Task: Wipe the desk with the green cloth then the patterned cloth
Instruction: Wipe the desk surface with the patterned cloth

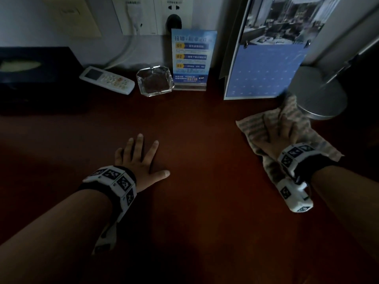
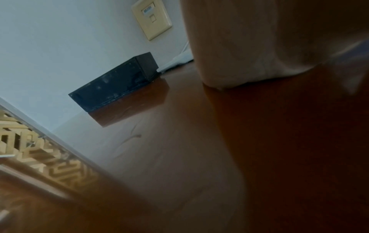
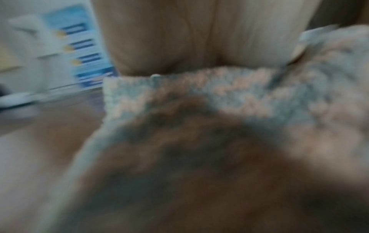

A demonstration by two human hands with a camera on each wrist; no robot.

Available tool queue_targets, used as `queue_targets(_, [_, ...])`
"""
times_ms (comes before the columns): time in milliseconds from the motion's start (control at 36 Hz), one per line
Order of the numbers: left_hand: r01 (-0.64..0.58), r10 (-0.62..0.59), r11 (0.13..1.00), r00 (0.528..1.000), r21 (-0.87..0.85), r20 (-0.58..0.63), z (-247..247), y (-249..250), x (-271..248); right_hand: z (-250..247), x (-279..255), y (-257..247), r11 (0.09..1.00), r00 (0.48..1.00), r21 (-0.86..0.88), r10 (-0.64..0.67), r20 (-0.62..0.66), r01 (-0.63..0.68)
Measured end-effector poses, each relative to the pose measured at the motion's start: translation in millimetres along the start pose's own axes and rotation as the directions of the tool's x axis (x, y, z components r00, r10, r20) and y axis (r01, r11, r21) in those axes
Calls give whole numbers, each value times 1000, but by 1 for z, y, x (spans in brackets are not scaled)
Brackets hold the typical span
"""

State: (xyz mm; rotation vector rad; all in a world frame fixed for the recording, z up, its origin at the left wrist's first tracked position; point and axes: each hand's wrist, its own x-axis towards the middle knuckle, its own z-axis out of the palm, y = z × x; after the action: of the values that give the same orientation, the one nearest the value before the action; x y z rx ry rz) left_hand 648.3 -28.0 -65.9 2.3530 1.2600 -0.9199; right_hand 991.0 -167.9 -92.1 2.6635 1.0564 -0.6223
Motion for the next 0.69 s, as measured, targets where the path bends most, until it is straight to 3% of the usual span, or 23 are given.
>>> queue_targets(167, [22,-22,1000,1000,19,5,-4,3,-4,8,-63,-23,997,999,71,5,46,-8])
queue_targets(444, [49,-49,999,998,18,-33,-3,9,-6,44,-123,-49,992,989,-1,-129,77,129])
queue_targets(694, [115,-110,988,993,102,-53,-19,25,-13,76,-183,-66,939,936,-45,-334,112,340])
